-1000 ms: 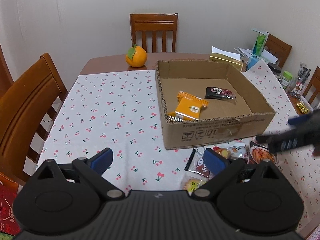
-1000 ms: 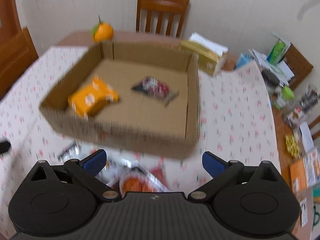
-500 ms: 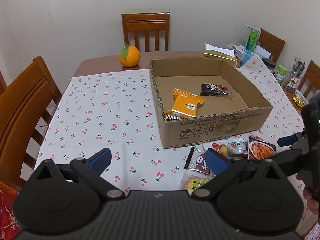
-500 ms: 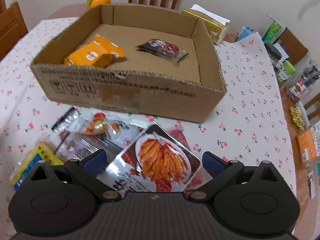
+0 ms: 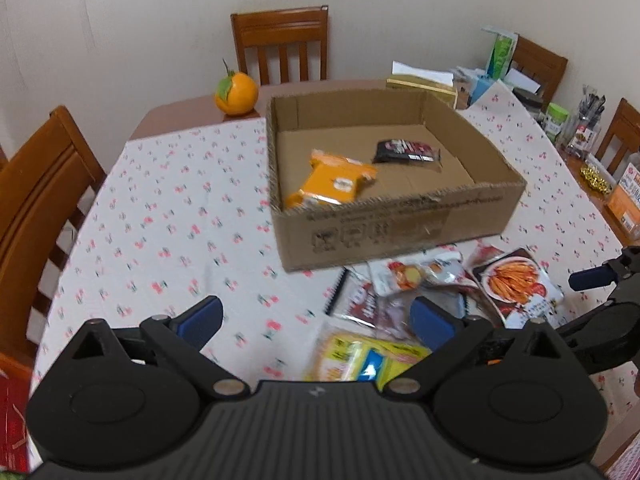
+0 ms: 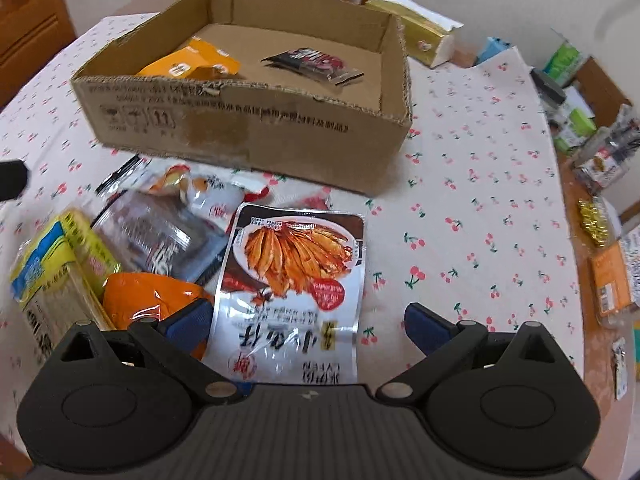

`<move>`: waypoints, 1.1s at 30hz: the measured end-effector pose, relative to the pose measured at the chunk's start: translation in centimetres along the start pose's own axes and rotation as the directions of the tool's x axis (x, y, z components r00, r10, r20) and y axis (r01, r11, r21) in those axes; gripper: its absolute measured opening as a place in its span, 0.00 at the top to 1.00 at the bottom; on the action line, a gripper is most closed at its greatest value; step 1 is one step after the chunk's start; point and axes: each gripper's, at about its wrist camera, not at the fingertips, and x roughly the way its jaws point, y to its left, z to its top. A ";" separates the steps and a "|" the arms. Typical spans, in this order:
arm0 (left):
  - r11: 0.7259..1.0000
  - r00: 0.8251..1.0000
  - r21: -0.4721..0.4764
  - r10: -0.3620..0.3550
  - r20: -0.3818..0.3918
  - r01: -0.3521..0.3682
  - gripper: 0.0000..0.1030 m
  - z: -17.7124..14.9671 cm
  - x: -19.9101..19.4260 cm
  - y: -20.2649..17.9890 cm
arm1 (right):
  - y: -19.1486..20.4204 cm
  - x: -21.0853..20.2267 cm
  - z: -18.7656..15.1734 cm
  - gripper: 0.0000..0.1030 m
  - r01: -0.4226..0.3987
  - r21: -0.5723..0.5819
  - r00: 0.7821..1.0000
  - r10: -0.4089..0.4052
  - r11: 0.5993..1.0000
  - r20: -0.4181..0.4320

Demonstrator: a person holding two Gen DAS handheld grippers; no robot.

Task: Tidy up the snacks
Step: 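Move both grippers back over the remaining snack packets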

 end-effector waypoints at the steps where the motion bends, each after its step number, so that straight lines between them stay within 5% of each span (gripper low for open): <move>1: 1.000 1.000 -0.007 0.002 -0.007 -0.002 0.03 -0.2 0.0 -0.6 | -0.3 -0.1 -0.1 0.00 -0.015 -0.012 1.000 0.015 1.000 -0.007; 12: 0.994 0.993 -0.021 0.108 -0.051 -0.109 0.03 -2.6 -0.4 -7.0 | -3.5 -1.0 -2.6 0.00 -0.147 -0.127 0.989 0.149 0.981 0.010; 27: 0.958 0.963 -0.151 0.221 -0.155 -0.245 0.03 -6.9 -1.8 -7.4 | -1.1 -0.4 -5.8 0.00 -0.329 -0.286 0.944 0.317 0.900 -0.088; 33: 0.938 0.954 -0.215 0.233 -0.188 -0.272 0.03 -8.2 -0.8 -7.4 | -0.6 -0.8 -6.3 0.00 -0.311 -0.328 0.950 0.305 0.892 -0.070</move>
